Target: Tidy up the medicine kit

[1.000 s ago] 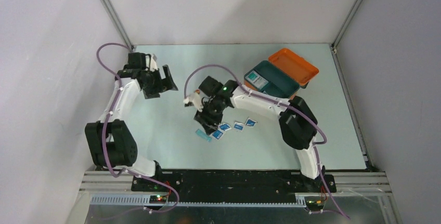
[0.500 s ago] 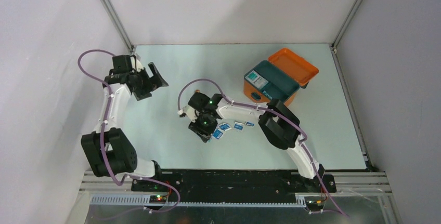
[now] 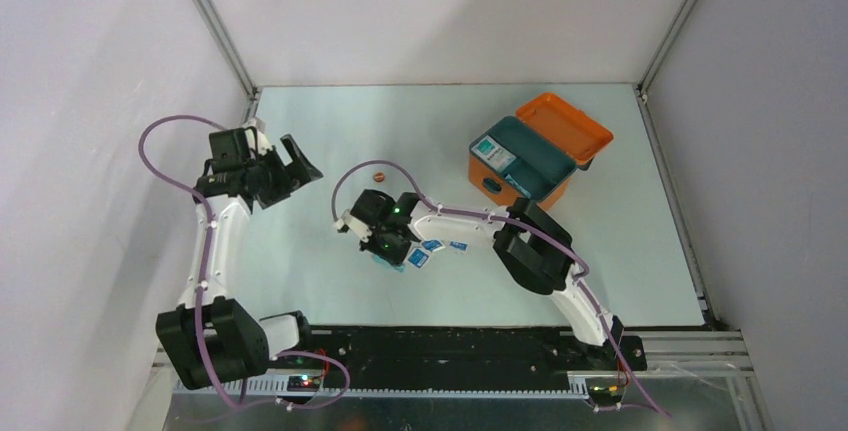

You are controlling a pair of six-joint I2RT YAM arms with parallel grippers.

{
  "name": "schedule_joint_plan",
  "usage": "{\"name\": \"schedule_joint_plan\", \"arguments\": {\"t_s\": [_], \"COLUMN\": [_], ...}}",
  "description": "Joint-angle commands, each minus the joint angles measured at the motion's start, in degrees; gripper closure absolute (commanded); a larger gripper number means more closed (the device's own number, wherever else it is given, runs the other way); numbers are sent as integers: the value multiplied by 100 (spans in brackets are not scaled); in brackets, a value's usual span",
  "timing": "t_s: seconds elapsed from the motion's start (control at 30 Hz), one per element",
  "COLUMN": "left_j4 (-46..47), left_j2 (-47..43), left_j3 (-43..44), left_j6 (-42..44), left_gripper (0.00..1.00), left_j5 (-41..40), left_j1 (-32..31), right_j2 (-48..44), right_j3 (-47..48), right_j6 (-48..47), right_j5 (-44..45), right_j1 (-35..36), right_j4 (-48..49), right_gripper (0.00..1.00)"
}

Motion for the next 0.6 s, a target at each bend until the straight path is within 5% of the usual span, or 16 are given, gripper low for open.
{"name": "schedule_joint_plan", "arguments": {"t_s": [0.0, 0.13, 0.33, 0.57], "left_j4": [221, 225, 241, 555], "left_j2": [-282, -342, -72, 561], "left_j3": [-70, -84, -11, -56], "left_j6": [64, 41, 609, 1243], "left_gripper": [3, 4, 5, 6], "left_j5": [-38, -45, 134, 489], "left_j1": [32, 22, 14, -118], "right_j2": [-369, -871, -1929, -3044], "right_j3": [-118, -167, -89, -35], "right_j6": [-287, -500, -843, -1615], "right_j5": [572, 661, -383, -1028], "right_j1": [55, 19, -495, -2047], "right_j4": [310, 271, -172, -1013], "right_gripper": [100, 100, 100, 100]}}
